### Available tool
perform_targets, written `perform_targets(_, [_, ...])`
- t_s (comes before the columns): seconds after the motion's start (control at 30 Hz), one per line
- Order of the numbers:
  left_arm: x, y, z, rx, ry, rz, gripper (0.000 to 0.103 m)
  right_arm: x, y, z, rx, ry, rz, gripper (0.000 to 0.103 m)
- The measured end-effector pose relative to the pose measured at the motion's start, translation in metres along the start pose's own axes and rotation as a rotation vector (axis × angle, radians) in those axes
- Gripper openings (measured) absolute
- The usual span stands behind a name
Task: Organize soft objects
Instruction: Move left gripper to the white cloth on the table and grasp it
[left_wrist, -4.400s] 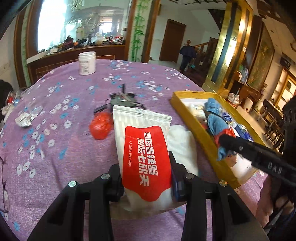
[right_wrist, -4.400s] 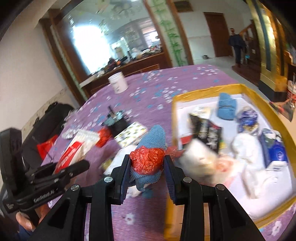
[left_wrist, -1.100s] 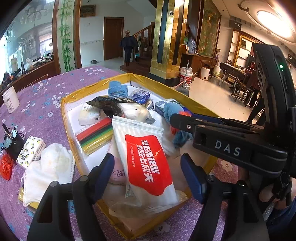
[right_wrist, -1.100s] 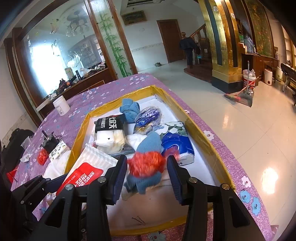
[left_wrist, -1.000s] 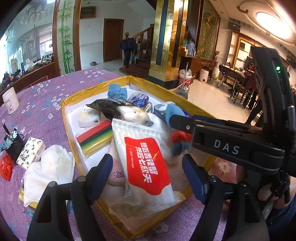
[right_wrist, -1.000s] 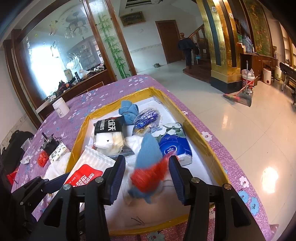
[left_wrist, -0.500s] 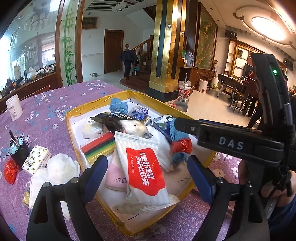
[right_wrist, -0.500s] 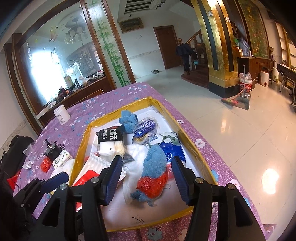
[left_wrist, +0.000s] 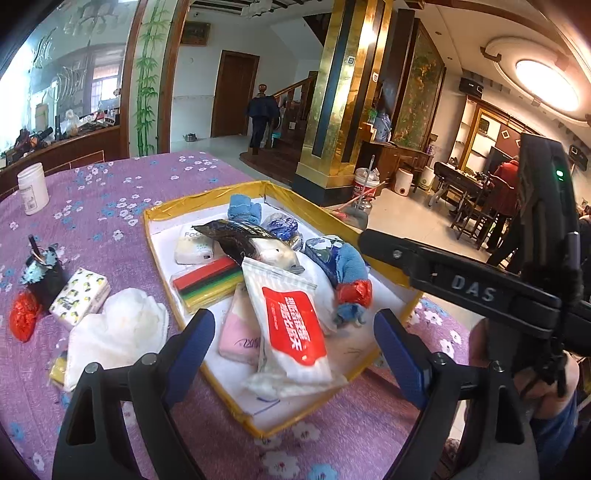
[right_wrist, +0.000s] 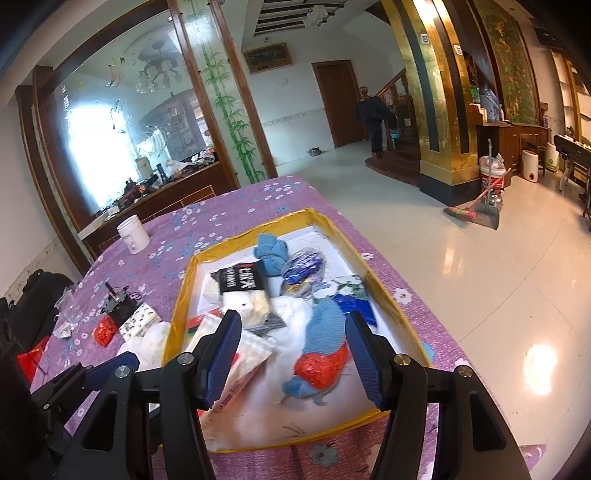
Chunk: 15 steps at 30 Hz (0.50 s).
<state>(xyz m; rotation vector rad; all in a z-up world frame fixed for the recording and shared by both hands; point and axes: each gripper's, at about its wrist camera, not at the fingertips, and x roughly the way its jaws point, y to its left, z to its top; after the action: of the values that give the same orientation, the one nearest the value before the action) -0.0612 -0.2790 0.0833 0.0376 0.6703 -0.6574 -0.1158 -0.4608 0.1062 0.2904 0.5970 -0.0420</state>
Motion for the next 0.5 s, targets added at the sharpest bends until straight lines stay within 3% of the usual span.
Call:
perform_targets(0.2, [-0.025, 0.007, -0.006, 0.010, 0.009, 0.020, 0.088, -0.003, 0.018, -0.003, -0.031, -0.001, 0.027, 0.063])
perform_targets(0.5, [-0.062, 0.101, -0.025, -0.180, 0.023, 0.181, 0.088, 0.008, 0.045, -0.015, -0.094, 0.034, 0.092, 0.063])
